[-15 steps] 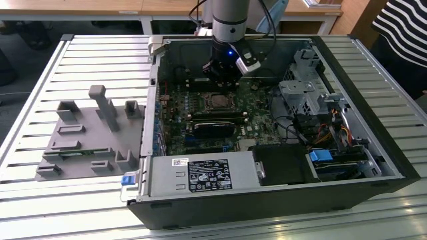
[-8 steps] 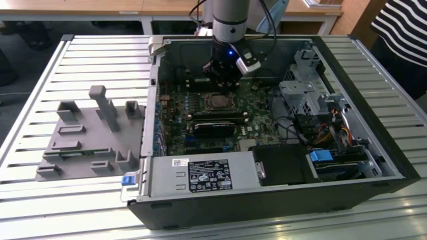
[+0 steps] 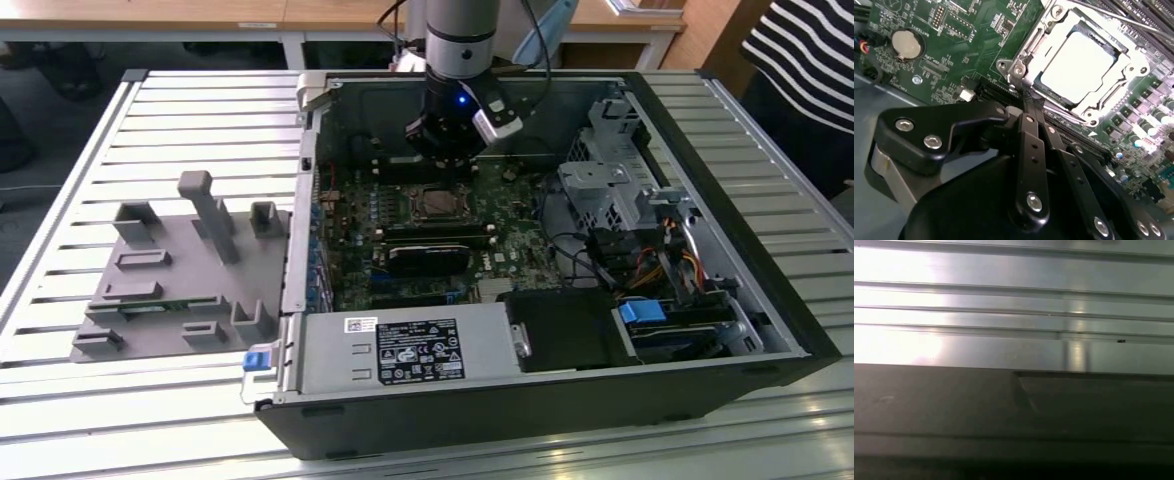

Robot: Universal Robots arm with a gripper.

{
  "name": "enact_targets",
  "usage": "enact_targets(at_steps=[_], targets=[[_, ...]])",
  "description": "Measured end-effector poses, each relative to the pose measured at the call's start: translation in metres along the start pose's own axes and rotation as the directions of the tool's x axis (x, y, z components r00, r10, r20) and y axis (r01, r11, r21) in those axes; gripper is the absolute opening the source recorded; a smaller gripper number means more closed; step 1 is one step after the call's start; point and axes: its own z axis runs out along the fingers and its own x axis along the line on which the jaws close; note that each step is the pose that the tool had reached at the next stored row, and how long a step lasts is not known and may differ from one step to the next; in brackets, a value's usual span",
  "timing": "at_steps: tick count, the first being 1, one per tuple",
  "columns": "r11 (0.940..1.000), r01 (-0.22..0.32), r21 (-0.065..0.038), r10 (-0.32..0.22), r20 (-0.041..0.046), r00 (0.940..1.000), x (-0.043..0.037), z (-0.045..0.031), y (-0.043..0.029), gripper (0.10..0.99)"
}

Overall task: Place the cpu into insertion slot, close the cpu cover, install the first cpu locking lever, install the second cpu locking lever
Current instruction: 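Install the first cpu locking lever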

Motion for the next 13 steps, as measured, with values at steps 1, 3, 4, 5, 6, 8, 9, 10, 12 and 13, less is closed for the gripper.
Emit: enact_targets(at_steps=[1, 3, 4, 5, 6, 8, 9, 10, 12, 13], targets=[[1.0, 0.0, 0.0, 0.0, 0.0001, 1.0, 0.0, 0.0, 0.0, 0.106], [1.0, 0.0, 0.0, 0.0, -0.0001, 1.0, 0.0, -0.0001, -0.0002, 0.106], [1.0, 0.0, 0.0, 0.0, -0.0001, 1.0, 0.0, 0.0, -0.0004, 0.106], [1.0, 0.0, 0.0, 0.0, -0.0001, 1.0, 0.0001, 0.0001, -0.0006, 0.106], [1.0, 0.0, 0.0, 0.0, -0.0001, 1.0, 0.0001, 0.0004, -0.0005, 0.106], [1.0, 0.0, 0.001, 0.0, -0.0002, 1.0, 0.0001, 0.0014, -0.0006, 0.106], [1.0, 0.0, 0.002, 0.0, -0.0002, 1.0, 0.0001, 0.0019, -0.0006, 0.106], [1.0, 0.0, 0.003, 0.0, -0.0003, 1.0, 0.0001, 0.0023, -0.0006, 0.106], [1.0, 0.0, 0.003, 0.0, -0.0003, 1.0, 0.0002, 0.0023, -0.001, 0.106], [1.0, 0.0, 0.003, 0.0, -0.0002, 1.0, 0.0001, 0.0023, -0.0013, 0.106]])
